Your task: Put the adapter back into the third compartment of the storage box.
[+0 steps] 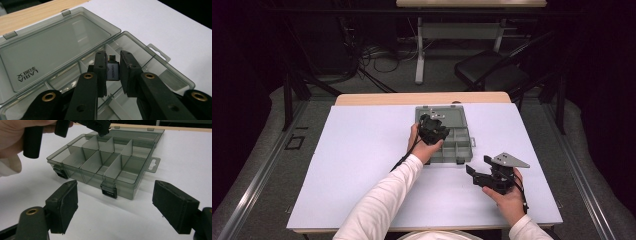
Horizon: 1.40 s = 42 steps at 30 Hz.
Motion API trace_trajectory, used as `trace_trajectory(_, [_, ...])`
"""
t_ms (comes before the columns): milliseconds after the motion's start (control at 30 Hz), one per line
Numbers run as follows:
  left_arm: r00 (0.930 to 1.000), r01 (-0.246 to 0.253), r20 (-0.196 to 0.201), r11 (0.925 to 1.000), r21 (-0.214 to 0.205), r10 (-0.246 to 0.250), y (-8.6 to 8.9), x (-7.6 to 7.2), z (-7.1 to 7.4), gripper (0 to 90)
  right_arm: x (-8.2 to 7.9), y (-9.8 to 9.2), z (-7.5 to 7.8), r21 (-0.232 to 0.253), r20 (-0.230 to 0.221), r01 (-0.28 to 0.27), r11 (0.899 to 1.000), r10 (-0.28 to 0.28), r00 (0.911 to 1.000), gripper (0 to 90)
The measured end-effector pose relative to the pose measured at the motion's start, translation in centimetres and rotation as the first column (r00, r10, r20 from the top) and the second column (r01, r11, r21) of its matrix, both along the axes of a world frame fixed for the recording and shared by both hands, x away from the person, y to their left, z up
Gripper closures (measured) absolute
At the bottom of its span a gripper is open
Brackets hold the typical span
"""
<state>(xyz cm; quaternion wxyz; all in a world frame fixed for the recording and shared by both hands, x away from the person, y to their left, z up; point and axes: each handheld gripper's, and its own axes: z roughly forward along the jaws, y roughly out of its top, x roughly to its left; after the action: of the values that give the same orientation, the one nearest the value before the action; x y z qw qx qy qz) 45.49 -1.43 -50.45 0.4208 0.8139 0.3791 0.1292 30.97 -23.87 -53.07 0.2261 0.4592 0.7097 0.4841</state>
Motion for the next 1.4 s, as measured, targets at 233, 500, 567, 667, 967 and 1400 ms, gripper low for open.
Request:
trace_trajectory(233, [0.9999,-0.010,-0.012,0.9999,0.013,0.010,-0.3,0.5,-0.7,76.8,0.0,0.0,0.0,0.000,-0.001,-0.001,1.000,0.001,1.0000,20.3])
trace_trajectory(500, [0.9995,-0.003,-0.032,0.9995,0.031,0.004,-0.7,0.8,-1.2,76.7,0.0,0.0,0.0,0.000,-0.002,-0.003,1.000,0.003,1.0000,20.3])
trace_trajectory(567, [0.9995,-0.005,-0.030,0.9991,0.041,0.006,-0.8,0.9,-1.3,76.8,0.1,0.0,-0.1,0.001,-0.003,-0.006,1.000,0.006,1.0000,20.3])
trace_trajectory(667, [0.9992,-0.004,-0.039,0.9990,0.044,0.006,-1.0,0.9,-1.4,76.8,0.1,0.0,-0.1,0.004,-0.002,-0.006,1.000,0.006,1.0000,20.3])
trace_trajectory(967, [0.9988,-0.003,-0.048,0.9984,0.057,0.006,-1.2,1.0,-1.6,76.7,0.1,-0.1,0.0,0.008,-0.004,-0.007,1.000,0.007,1.0000,20.4])
trace_trajectory(1400, [0.9988,-0.013,-0.046,0.9985,0.054,0.015,-1.1,1.1,-1.6,76.6,0.1,-0.1,-0.1,0.006,-0.005,-0.009,1.000,0.009,0.9999,20.4])
